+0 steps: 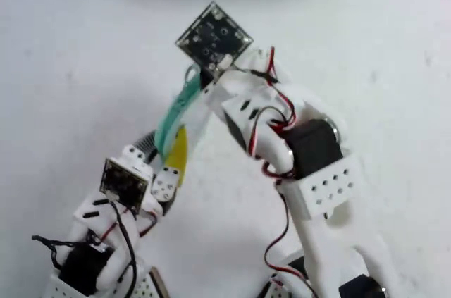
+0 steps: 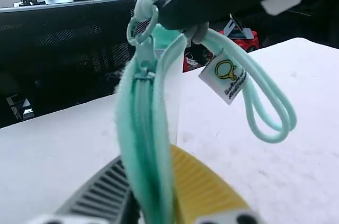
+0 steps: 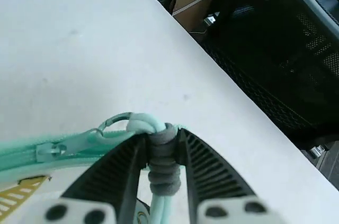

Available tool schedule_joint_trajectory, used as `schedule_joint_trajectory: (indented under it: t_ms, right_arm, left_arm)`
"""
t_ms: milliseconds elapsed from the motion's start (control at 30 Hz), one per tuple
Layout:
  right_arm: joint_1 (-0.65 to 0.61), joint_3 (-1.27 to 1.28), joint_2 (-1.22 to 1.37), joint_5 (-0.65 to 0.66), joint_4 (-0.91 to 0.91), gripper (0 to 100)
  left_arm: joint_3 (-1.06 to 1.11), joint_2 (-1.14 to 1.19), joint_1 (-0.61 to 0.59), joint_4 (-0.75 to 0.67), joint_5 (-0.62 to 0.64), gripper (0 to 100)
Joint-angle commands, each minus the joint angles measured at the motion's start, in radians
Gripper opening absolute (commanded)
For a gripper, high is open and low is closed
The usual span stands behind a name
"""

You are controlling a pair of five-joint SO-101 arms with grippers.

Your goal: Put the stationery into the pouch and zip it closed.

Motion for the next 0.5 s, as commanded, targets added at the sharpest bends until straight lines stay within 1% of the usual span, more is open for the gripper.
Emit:
schedule_joint_trajectory:
  t_ms: [0,333,467]
  right_arm:
    - [0.102,-0.02,0.024,0.002,-0.082,1.7]
    - [0.277,-0.021,0.162,-0.002,-0.232,1.7]
    - [0.329,-0.023,0.223,-0.003,-0.282,1.7]
  left_arm:
    - [-0.023,0.005,-0.007,0.031,-0.003,2]
    - [-0.025,0.005,-0.007,0.031,-0.003,2]
    - [-0.025,0.005,-0.007,0.031,-0.003,2]
